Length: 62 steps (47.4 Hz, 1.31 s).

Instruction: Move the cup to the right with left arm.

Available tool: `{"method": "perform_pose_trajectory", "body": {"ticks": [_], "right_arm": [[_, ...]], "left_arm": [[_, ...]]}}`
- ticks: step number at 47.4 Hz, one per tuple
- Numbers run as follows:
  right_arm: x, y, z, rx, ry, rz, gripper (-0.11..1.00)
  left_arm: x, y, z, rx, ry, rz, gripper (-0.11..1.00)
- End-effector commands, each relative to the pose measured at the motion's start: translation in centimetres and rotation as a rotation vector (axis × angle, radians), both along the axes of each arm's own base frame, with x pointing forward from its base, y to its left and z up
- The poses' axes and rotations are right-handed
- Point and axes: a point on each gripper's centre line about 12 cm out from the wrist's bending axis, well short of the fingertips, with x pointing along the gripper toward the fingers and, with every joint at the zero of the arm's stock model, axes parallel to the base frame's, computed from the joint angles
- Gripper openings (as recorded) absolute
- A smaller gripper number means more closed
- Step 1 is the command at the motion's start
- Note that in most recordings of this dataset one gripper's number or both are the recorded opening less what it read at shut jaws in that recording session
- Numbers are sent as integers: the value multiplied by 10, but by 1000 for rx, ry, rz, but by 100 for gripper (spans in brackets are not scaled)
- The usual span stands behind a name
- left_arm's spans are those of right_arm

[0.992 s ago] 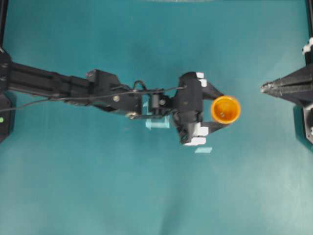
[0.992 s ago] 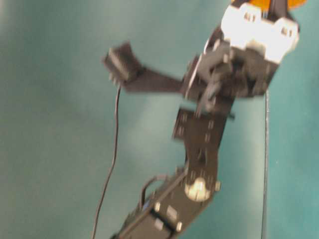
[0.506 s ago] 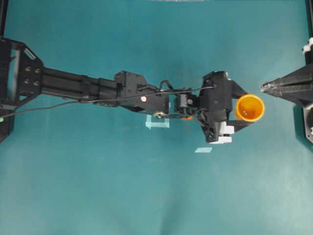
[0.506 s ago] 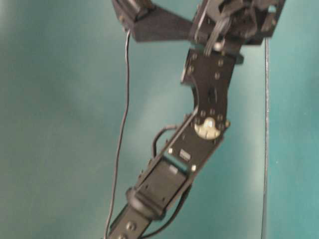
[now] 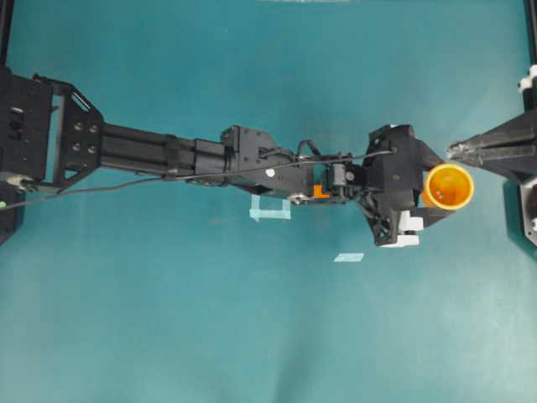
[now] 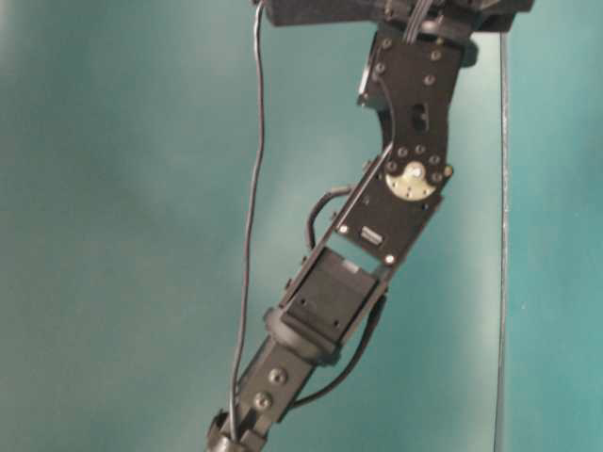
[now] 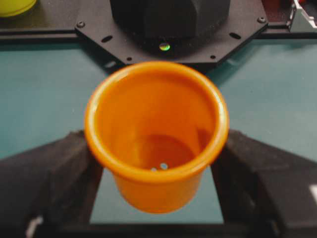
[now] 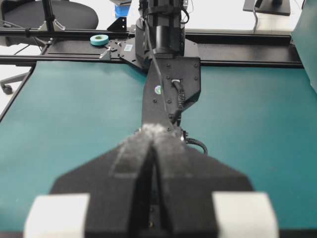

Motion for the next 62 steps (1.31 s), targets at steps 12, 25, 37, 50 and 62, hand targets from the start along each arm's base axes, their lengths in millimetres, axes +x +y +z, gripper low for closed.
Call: {"method": "perform_pose_trajectory", "body": {"ticks": [12,25,37,50,62], "right_arm": [[1,0,14,-9,-34,2,-1],[1,0,15,-8,-41,2,-1],[1,0,16,-9,-52,2,-1],[1,0,18,-9,-72,0,-1],[1,-1,18,-9,-72,-3,-1]], "left_arm": [[10,1,27,4,-58,0,64],[11,1,26,4,-49,1,64],[11,1,26,4,-48,1,64],[11,1,26,4,-48,1,64],[11,1,26,4,-49,1,64]]}}
